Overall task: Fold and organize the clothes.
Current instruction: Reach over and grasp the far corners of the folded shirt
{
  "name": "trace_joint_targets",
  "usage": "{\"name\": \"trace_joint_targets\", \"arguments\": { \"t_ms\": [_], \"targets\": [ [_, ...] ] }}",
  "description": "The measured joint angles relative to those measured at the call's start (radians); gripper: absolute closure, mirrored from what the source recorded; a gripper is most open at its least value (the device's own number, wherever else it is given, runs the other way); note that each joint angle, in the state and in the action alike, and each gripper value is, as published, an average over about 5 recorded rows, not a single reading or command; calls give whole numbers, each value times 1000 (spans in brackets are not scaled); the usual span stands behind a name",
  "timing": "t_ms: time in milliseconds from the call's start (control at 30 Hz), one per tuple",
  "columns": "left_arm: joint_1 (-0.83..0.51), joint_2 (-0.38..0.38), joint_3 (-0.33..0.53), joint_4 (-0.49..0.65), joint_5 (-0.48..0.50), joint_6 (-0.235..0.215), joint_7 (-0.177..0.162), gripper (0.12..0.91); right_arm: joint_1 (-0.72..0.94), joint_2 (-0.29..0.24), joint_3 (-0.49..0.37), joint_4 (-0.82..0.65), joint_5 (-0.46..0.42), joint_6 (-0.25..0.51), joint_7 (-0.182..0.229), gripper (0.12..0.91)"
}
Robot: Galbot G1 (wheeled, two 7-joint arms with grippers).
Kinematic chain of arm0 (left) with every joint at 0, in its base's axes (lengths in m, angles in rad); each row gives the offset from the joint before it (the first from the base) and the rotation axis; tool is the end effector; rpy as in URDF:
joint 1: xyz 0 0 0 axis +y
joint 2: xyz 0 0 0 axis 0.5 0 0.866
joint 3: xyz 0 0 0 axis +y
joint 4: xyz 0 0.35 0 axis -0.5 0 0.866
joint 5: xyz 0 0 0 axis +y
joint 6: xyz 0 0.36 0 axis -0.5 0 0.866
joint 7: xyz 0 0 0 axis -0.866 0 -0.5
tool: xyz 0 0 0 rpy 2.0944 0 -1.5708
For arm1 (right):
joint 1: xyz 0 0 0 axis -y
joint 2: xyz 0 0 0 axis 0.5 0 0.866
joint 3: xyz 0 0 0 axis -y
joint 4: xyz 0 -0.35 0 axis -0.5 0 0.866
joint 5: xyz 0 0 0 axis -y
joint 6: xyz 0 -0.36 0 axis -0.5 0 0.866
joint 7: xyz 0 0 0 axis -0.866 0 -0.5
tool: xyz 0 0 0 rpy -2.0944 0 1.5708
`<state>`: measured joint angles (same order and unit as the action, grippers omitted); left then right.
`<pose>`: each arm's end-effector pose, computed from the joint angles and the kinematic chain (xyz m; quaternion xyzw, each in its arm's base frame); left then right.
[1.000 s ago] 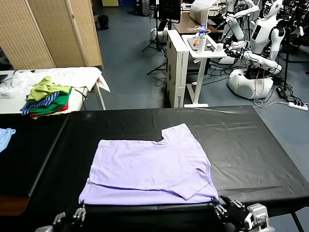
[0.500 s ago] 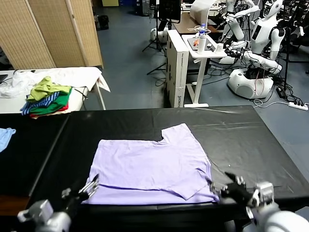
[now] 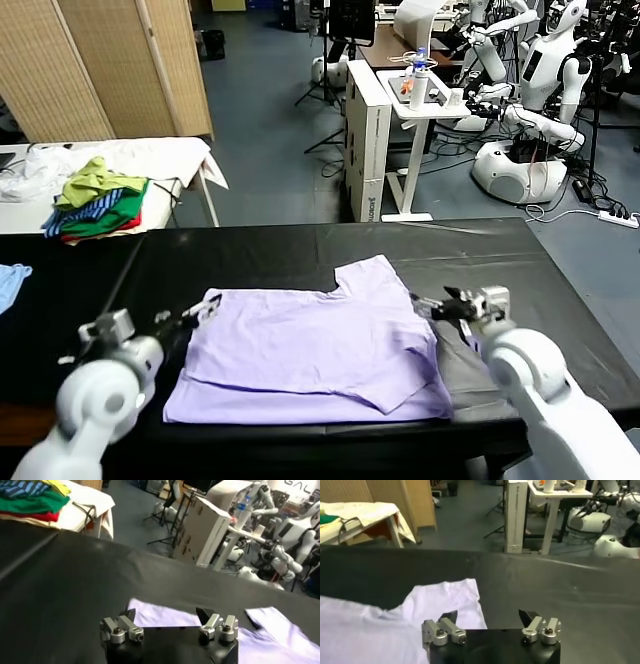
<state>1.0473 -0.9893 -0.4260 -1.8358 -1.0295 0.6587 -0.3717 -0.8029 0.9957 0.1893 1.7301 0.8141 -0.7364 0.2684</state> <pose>0.3458 0.1122 -0.2323 -0.0196 -0.9503 0.1217 0.2857 0.4006 -0.0615 -0.2188 0.0912 -0.9546 0.0067 0.2835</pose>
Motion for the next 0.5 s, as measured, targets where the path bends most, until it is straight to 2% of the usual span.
{"name": "trace_joint_targets", "arguments": {
  "t_ms": [267, 500],
  "targets": [
    [-95, -1, 61, 133, 41, -8, 15, 123, 71, 45, -45, -100, 0, 0, -13, 118],
    [-117, -1, 75, 178, 44, -9, 18, 123, 114, 78, -78, -164, -3, 0, -19, 123]
  ]
}}
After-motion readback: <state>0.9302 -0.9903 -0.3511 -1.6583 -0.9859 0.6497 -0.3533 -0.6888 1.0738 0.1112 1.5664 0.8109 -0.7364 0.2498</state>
